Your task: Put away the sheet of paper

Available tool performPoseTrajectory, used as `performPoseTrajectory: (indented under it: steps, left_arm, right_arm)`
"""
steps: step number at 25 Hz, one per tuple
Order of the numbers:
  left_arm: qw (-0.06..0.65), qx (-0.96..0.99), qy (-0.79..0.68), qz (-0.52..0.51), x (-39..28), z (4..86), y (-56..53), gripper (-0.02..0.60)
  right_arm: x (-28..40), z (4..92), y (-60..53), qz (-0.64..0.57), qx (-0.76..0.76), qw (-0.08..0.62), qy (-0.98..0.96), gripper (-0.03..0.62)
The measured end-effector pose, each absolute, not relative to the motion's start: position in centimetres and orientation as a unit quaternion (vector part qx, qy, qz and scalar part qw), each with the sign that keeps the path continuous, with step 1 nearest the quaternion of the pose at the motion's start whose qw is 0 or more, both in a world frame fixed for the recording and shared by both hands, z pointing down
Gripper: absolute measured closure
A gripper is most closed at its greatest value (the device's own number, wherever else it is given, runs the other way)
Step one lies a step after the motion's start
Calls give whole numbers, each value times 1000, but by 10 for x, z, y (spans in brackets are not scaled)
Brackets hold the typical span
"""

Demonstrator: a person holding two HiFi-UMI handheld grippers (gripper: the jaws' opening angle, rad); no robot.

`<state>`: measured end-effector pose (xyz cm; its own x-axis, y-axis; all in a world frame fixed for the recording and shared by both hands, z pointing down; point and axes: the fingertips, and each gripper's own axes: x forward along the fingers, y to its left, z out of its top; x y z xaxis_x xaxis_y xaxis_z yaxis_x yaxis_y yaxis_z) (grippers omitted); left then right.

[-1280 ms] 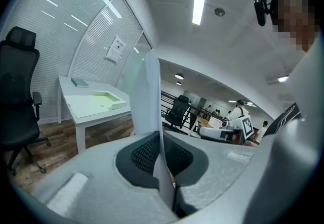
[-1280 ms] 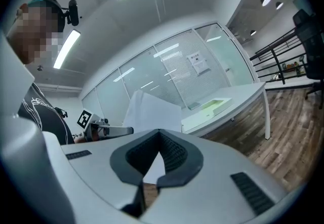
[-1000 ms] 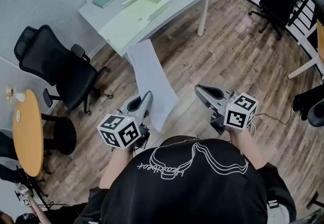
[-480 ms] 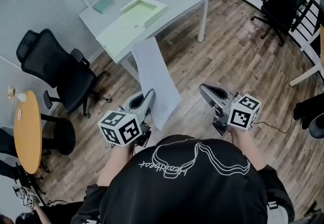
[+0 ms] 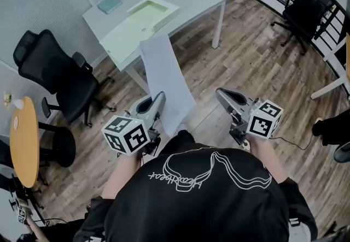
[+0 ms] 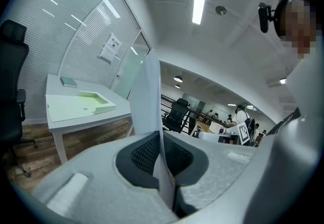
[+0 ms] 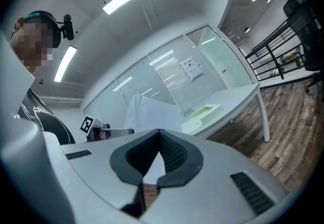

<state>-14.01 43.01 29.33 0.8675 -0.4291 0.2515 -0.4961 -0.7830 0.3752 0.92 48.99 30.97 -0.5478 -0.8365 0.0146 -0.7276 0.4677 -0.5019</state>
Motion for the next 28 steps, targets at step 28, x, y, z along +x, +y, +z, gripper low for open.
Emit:
performPoseTrajectory:
  steps: [28]
  left_arm:
    - [269,921,-277,60,-112,319,77,572]
  right_arm:
    - [41,321,132,-276,-437,92,851,585]
